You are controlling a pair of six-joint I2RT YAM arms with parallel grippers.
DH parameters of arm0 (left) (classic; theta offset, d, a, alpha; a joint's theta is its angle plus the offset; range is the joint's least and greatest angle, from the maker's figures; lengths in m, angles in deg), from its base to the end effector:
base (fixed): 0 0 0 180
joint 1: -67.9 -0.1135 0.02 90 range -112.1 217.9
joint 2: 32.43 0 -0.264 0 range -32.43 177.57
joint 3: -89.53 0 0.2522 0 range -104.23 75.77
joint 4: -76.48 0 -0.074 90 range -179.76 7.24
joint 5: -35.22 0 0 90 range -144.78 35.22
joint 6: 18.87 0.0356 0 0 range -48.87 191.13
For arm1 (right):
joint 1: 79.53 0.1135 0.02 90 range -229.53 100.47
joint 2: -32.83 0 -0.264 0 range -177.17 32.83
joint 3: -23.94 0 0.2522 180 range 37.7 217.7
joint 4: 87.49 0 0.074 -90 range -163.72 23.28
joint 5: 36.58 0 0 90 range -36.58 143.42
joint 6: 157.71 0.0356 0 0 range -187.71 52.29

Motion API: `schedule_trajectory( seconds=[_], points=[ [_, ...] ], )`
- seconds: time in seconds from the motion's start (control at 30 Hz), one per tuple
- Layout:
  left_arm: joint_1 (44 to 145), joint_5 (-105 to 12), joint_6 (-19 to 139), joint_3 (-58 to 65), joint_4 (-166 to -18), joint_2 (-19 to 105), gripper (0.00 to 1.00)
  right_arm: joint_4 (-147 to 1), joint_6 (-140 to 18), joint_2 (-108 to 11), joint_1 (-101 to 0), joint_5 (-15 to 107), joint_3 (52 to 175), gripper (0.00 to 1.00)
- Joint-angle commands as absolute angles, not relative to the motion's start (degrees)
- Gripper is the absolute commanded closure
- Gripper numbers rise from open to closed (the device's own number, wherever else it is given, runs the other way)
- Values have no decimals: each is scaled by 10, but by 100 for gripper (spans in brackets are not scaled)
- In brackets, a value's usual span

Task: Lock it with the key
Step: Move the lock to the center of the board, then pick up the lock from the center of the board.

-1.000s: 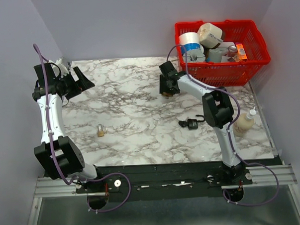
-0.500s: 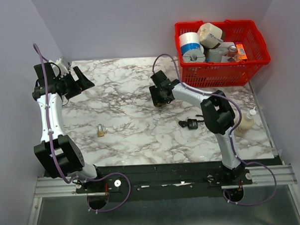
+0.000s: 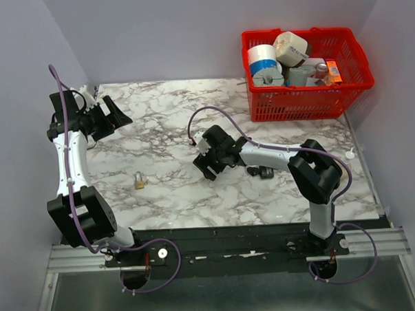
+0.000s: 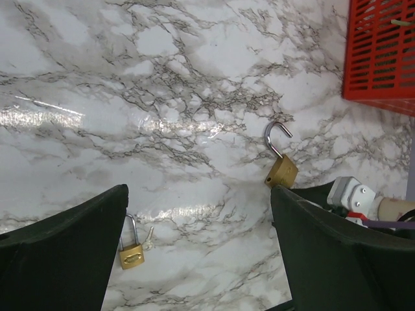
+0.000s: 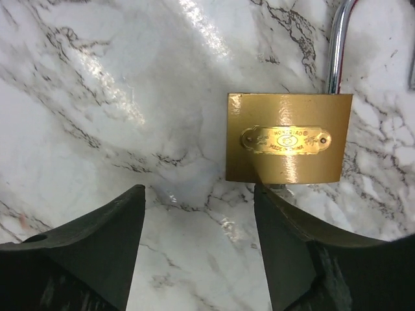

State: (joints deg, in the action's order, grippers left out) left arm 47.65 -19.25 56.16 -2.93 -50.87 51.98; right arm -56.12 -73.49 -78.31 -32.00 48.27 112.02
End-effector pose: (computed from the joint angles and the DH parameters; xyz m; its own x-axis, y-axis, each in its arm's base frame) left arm 0.3049 0.0904 0.3393 -0.6639 -0.4690 -0.5825 -0.0673 0.8132 -0.5781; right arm 0.2751 0.3053 0.1719 -0.4689 -0.6608 -0.5861 -0.8213 0.5703 0.0141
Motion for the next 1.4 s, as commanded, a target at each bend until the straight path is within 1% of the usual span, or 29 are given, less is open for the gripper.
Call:
schedule_trajectory(
  seconds=[0.0,0.03,0.1,0.27,0.47,0.77,1.07,1.37],
  points=[
    [472,-173,547,-20,-528,505,1,-584,-784,-789,-327,459,1122,10],
    [471,-171,547,-21,-528,506,1,-584,-783,-786,-326,457,1122,3],
    [471,-167,547,-24,-528,505,1,-584,-774,-782,-327,454,1122,0],
    [471,-165,548,-20,-533,498,1,-578,-769,-749,-328,444,1124,0],
    [471,-161,546,-23,-538,504,1,-569,-749,-759,-350,456,1161,0],
    [472,-161,567,-39,-527,507,1,-549,-784,-817,-376,441,1207,0],
    [472,-159,574,-28,-526,504,1,-520,-784,-855,-387,378,1235,0],
    [472,-179,575,-39,-520,510,1,-489,-778,-892,-386,411,1249,0]
  ],
)
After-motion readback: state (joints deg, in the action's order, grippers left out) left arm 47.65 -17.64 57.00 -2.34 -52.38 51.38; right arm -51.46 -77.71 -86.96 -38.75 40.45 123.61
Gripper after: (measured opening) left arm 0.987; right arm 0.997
